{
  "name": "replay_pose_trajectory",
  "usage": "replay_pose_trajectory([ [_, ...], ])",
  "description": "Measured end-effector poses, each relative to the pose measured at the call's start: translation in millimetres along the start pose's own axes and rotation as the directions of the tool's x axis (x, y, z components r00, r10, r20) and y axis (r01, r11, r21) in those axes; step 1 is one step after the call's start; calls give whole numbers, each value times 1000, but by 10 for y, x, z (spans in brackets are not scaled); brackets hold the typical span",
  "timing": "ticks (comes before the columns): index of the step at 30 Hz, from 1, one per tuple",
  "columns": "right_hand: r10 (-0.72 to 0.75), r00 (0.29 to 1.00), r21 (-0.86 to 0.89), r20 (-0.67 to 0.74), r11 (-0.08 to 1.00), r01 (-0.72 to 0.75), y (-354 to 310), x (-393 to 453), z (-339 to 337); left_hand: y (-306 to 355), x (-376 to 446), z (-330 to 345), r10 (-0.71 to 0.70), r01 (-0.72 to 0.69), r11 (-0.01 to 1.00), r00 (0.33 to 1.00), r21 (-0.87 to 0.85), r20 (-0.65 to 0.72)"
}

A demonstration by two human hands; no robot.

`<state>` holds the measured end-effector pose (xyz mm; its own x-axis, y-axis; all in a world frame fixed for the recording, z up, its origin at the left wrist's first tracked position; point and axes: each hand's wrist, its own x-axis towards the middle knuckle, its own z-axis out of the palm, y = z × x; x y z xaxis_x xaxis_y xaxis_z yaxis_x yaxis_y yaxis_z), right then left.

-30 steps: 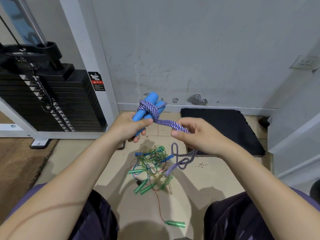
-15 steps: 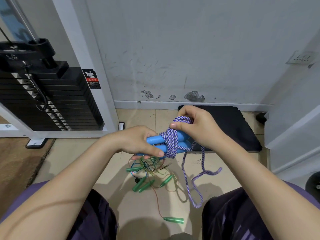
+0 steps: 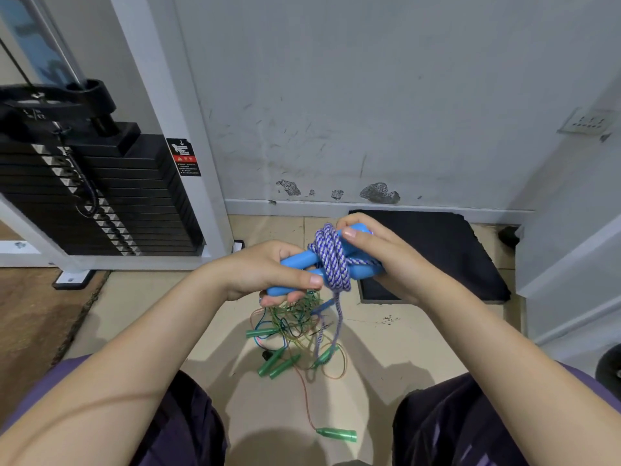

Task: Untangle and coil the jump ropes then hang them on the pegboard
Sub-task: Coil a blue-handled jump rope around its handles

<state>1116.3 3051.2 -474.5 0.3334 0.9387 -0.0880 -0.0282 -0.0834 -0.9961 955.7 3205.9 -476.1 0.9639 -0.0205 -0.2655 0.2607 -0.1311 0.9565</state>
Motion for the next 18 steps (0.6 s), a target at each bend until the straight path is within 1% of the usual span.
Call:
replay_pose_trajectory([
  [1,3,999,96,32,995,-6,2,-4,-3,-23,10,-10,15,-16,999,1000,-46,-14],
  [3,-10,997,196,70,981,-4,26,3,-16,-62,27,-8,34,-38,991,999,-131,-34],
  [5,-2,996,231,91,973,-19,45,18,-22,-72,40,15,48,-63,972,996,-225,-71],
  [7,16,991,212,136,976,-45,83,23,-14,-48,51,37,74,-110,946,989,-305,-128],
  [9,44,989,116,143,991,-60,133,5,39,-18,71,47,96,-158,930,976,-333,-193],
  [11,56,992,-60,111,997,-49,171,-16,132,-5,89,53,99,-188,929,956,-319,-275],
  [13,26,998,-251,64,968,-9,219,-9,231,-11,106,69,99,-210,933,931,-292,-352],
  [14,14,999,-305,31,952,-4,232,-5,272,-13,111,81,99,-217,935,919,-280,-381],
  [16,24,999,-330,-26,944,-31,214,-5,327,-5,123,92,98,-235,933,896,-274,-434],
  [18,43,999,-323,-34,945,-52,181,-10,340,11,133,52,84,-269,921,844,-283,-530],
])
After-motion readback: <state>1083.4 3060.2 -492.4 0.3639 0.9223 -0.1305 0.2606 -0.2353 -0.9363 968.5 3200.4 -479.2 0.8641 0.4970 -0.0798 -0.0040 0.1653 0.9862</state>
